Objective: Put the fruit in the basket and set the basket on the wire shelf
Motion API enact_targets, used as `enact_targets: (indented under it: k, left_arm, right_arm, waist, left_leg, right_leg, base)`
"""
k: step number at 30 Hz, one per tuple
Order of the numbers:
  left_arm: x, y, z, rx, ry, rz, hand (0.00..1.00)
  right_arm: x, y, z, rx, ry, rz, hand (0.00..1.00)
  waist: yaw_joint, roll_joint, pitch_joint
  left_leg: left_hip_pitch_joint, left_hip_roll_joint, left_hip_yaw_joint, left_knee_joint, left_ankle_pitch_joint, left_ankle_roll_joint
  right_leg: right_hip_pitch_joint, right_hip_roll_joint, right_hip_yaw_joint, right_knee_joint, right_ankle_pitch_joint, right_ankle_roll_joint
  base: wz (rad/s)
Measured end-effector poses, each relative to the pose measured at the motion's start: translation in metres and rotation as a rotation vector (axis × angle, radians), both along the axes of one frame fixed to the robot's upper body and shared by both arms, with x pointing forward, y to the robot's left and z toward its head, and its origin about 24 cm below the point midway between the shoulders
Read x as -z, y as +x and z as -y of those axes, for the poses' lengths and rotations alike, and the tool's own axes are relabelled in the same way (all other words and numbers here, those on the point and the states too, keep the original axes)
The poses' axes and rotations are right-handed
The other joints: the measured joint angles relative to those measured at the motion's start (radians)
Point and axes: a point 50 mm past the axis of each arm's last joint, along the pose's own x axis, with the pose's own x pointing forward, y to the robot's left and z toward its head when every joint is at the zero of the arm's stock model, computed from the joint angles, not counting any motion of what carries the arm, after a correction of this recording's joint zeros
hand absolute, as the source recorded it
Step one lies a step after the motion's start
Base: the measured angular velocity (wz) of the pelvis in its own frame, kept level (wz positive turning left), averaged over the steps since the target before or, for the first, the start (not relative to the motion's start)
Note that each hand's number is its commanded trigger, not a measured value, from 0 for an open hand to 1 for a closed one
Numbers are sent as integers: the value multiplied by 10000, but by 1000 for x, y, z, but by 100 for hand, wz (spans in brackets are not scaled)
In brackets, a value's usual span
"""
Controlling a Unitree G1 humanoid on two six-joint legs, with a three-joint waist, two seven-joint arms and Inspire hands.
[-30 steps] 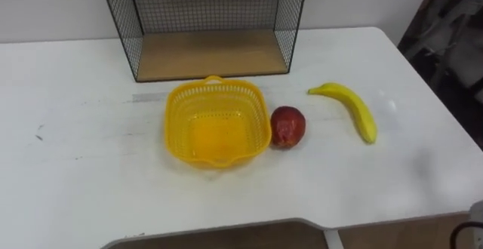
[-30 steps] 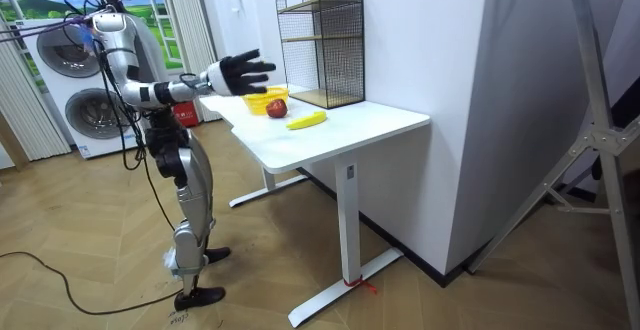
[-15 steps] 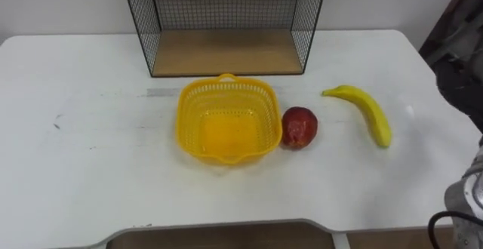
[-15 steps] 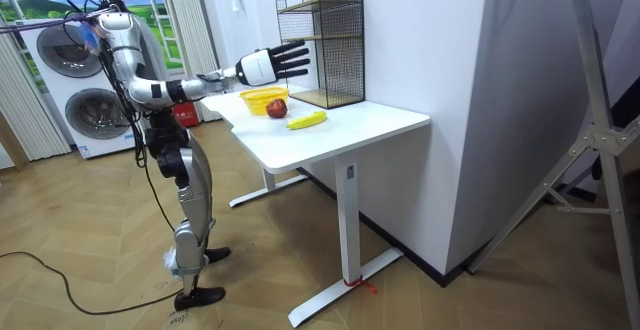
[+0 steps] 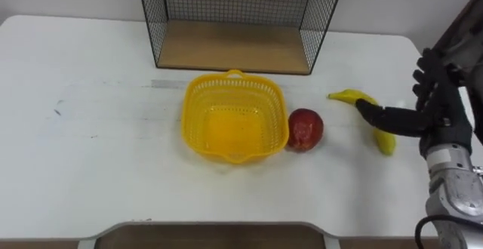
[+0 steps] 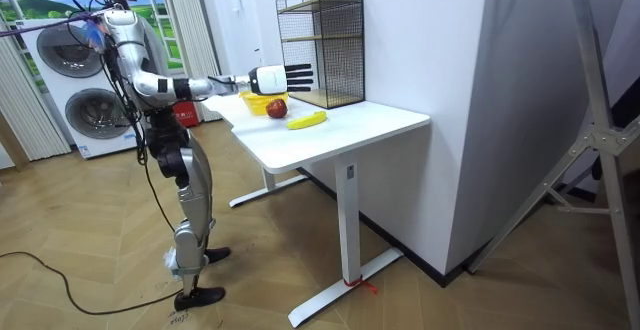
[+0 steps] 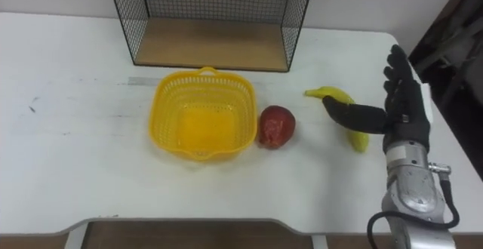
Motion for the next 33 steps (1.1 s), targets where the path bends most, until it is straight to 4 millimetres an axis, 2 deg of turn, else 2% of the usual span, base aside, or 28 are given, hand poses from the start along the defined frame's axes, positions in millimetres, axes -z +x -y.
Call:
enact_targets:
  k: [3, 8, 16, 22, 29, 33]
  left_arm:
    - [-1, 3, -1, 45, 12, 125, 0]
    - [-1, 5, -2, 258, -110, 126, 0]
    - [-3, 8, -7, 558, -86, 73, 0]
    - [-3, 11, -7, 610, -216, 121, 0]
    - [-2, 15, -5, 842, -419, 104, 0]
    - [-2, 16, -5, 858, -449, 107, 0]
  right_arm:
    - [-3, 3, -3, -408, -120, 42, 0]
    - [-1, 4, -7, -1146, -511, -320, 0]
    - [4, 4, -15, -1977, -718, -646, 0]
    - [16, 3, -24, -2733, -1108, -1442, 0]
    - [17, 3, -25, -3180, -1352, -1620, 0]
    - [19, 3, -27, -3489, -1316, -1845, 0]
  waist:
    - [-2, 69, 3]
    - [16, 168, -43]
    - [47, 74, -20]
    - [119, 37, 2]
    - [166, 138, -72]
    - [226, 161, -75]
  left_leg:
    - [-13, 9, -11, 38, 4, 6]
    - [7, 2, -67, 39, 7, 10]
    - [78, 19, -85, 61, 51, 1]
    - [-67, 25, -105, 199, 41, 14]
    - [-213, 12, -167, 264, 71, 60]
    - [-191, 16, -207, 274, 79, 53]
  right_leg:
    - [14, 3, -28, 2, 3, -5]
    - [92, 10, -55, 5, 17, -28]
    - [159, 43, -4, 9, 47, -78]
    - [108, 53, -9, 7, 86, -73]
    - [49, 18, -245, 9, 143, -50]
    - [83, 30, -245, 9, 142, -50]
  base:
    - [0]
    - [1]
    - [-1]
    - [2]
    - [6]
    - [0]
